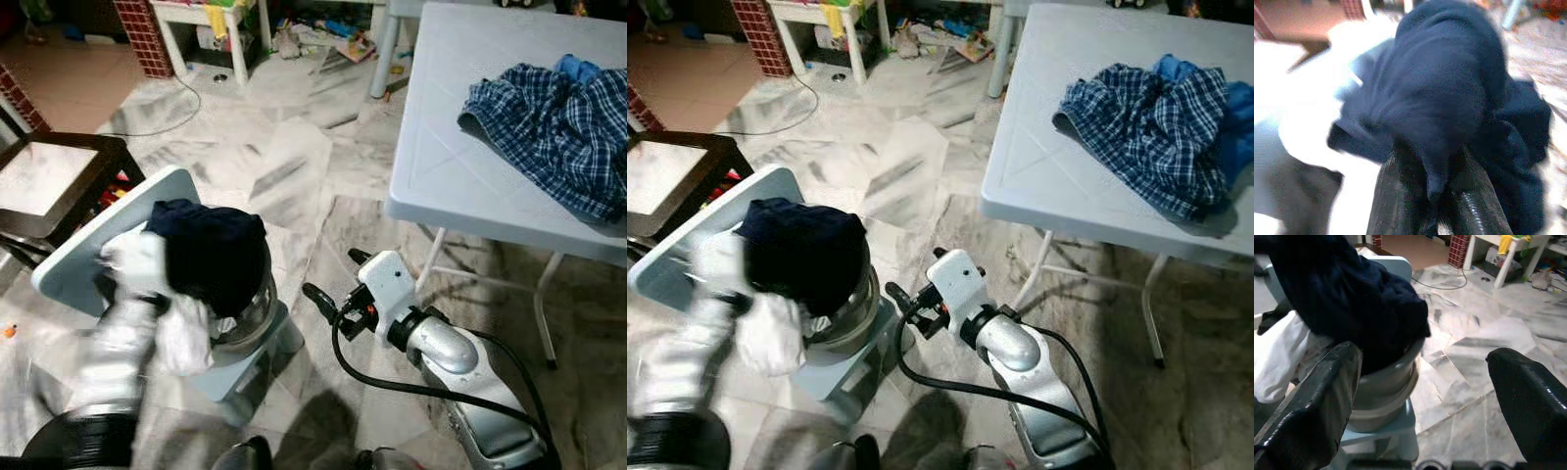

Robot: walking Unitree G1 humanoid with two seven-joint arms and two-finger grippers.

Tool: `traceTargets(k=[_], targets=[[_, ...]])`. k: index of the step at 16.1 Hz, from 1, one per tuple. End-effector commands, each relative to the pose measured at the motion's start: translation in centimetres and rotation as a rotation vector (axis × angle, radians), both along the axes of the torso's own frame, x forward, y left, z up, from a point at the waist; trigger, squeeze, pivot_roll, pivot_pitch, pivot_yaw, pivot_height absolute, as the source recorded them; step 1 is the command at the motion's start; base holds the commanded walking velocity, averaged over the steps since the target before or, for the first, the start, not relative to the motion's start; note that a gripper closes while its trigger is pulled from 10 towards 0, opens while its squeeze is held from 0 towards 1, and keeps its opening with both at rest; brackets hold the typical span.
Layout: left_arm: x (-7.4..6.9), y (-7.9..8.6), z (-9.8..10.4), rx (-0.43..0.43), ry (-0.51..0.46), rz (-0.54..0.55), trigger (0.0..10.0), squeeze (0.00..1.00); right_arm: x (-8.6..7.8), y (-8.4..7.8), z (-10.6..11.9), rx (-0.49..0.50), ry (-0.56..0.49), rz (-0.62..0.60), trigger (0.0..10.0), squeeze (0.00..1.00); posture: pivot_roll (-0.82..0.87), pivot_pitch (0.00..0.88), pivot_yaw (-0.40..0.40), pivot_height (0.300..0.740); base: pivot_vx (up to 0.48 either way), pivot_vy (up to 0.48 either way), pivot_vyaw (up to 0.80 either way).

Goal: Hang hanger

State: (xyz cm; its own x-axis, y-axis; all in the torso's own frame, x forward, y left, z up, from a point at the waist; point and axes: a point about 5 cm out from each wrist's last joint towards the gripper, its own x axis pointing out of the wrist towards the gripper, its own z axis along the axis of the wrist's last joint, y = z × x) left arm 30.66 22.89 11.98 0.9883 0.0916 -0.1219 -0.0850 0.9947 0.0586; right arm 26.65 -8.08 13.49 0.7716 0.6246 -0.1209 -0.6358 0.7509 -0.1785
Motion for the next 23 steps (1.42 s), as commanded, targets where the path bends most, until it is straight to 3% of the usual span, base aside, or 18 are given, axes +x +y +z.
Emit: traceTargets(k=[1,3,4,7,9,12,16,18,22,23], targets=[[-0.5,1.1,0.9,0.04,-0.007,-0.002,0.0,0.0,0.1,0.5,0.0,0.009,-0.005,0.014,10.0,0.0,-0.09,0.083,0.058,0.74,0.0,0.0,0.0],[-0.7,2.7,3.3,0.136,-0.019,-0.066,0.0,0.0,0.4,0.8,-0.1,0.016,-0.011,0.02,10.0,0.0,-0.07,0.075,0.057,0.74,0.0,0.0,0.0],[-0.9,3.8,5.2,0.232,-0.009,-0.116,0.0,0.0,0.5,1.0,-0.2,0.023,-0.015,0.025,10.0,0.0,-0.06,0.072,0.059,0.74,0.0,0.0,0.0],[-1.7,5.8,7.0,0.37,0.049,-0.167,0.0,0.0,0.5,1.3,-0.4,0.028,-0.018,0.03,10.0,0.0,-0.05,0.071,0.066,0.74,0.0,0.0,0.0],[-2.0,6.2,7.5,0.468,0.104,-0.263,0.0,0.0,0.5,1.4,-0.5,0.031,-0.017,0.03,10.0,0.0,-0.05,0.072,0.067,0.74,0.0,0.0,0.0],[-2.1,4.2,4.5,0.608,0.296,-0.57,0.0,0.0,0.2,1.5,-0.8,0.021,-0.014,0.034,10.0,0.0,-0.06,0.08,0.075,0.74,0.0,0.0,0.0],[-2.1,0.5,1.0,0.608,0.408,-0.86,0.0,0.0,0.0,0.9,-1.0,-0.003,-0.007,0.023,10.0,0.0,-0.11,0.096,0.082,0.74,0.0,0.0,0.0],[-2.5,-1.3,-1.3,0.567,0.459,-1.011,0.0,0.0,-0.3,0.7,-1.0,-0.016,-0.004,0.022,10.0,0.0,-0.13,0.105,0.081,0.74,0.0,0.0,0.0],[-1.8,-1.2,-3.3,0.526,0.447,-0.933,0.0,0.0,-0.7,0.4,-1.2,-0.035,0.004,0.028,10.0,0.0,-0.14,0.11,0.07,0.74,0.0,0.0,0.0],[-1.3,-0.9,-3.7,0.531,0.428,-0.85,1.3,0.0,-0.7,0.4,-1.2,-0.037,0.005,0.032,10.0,0.0,-0.14,0.109,0.064,0.74,0.0,0.0,0.0]])
